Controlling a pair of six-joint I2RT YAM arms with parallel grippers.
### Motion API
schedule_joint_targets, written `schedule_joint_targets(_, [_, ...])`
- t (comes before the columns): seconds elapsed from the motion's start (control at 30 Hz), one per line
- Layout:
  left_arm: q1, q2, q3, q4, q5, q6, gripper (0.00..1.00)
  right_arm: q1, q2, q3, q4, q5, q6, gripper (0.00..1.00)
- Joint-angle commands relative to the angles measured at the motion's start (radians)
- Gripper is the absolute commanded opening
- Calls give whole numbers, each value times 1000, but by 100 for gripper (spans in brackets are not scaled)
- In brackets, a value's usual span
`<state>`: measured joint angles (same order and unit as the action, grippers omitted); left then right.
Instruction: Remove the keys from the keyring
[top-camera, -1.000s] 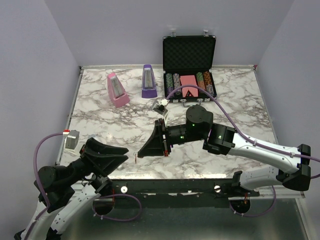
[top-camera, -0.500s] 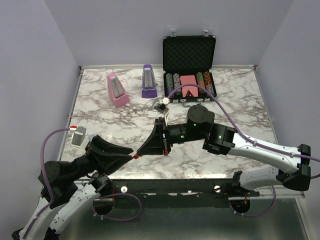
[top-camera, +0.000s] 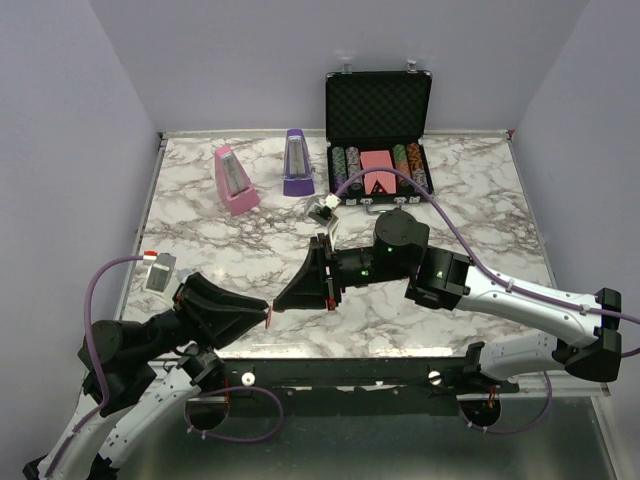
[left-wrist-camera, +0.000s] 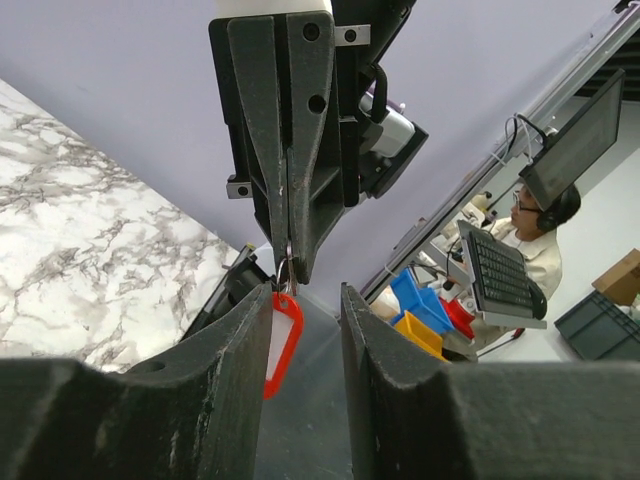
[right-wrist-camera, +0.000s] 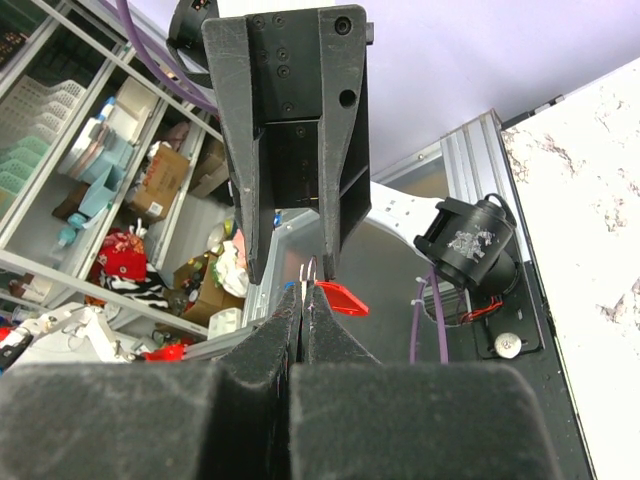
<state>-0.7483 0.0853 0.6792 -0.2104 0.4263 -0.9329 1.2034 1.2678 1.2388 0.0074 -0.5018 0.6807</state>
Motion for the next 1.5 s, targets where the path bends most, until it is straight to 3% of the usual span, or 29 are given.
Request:
schedule_joint_targets(0.0, [1, 13, 8, 16, 45, 3, 41, 5, 7, 19, 37, 23, 6, 1])
schedule_joint_targets(0.23, [1, 19, 5, 25, 55, 2, 39, 2, 11, 22, 40, 25, 10, 1])
schedule_joint_targets(0.4, [1, 24, 3, 26, 54, 0, 29, 2, 15, 19, 45, 26, 11, 1])
schedule_joint_targets(0.73, [1, 28, 0, 40, 51, 0, 20, 4, 12, 2, 62, 19, 20, 1])
schedule_joint_targets(1.0, [1, 41, 5, 52, 54, 3, 0, 4, 5, -7, 63, -1, 22, 1])
schedule_joint_targets(1.47, [1, 117, 154, -190, 118, 152, 0, 2, 5, 24, -63, -66, -16, 1])
